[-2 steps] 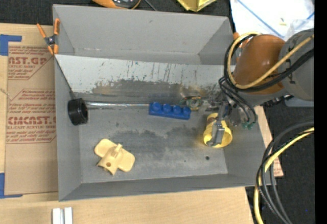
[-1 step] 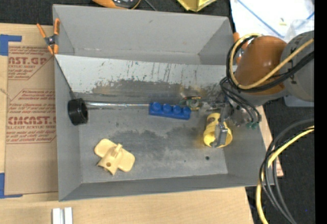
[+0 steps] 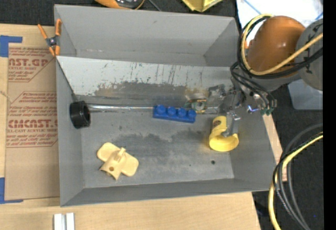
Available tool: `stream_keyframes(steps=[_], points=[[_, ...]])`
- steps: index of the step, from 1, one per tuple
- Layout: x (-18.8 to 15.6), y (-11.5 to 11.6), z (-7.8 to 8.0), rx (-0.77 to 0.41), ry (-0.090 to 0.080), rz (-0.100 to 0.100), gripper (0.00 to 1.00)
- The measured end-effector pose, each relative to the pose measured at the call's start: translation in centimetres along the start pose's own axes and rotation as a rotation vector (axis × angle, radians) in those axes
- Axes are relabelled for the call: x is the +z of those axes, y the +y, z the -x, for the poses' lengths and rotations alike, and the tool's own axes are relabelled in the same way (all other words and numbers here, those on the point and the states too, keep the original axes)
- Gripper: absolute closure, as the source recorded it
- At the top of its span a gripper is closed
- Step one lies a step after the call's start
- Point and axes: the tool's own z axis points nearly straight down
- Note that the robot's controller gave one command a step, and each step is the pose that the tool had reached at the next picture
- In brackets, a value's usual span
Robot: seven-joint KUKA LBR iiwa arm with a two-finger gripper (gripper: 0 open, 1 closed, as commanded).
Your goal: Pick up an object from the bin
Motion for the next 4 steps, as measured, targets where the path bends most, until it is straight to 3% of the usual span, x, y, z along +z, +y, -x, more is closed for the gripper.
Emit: stream_keyframes(steps=[1,2,3,4], points=[[8.1,-0.1,-6.7,-0.084,0.006,0.001,0.0],[6.0,0.9,-2.2,-0.109,-0.019,-0.007,1.0],[6.0,0.9,-2.2,-0.11,-0.02,-0.007,1.0],[7.5,-0.9,-3.5,-0.218,-0.043,0.013,1.0]])
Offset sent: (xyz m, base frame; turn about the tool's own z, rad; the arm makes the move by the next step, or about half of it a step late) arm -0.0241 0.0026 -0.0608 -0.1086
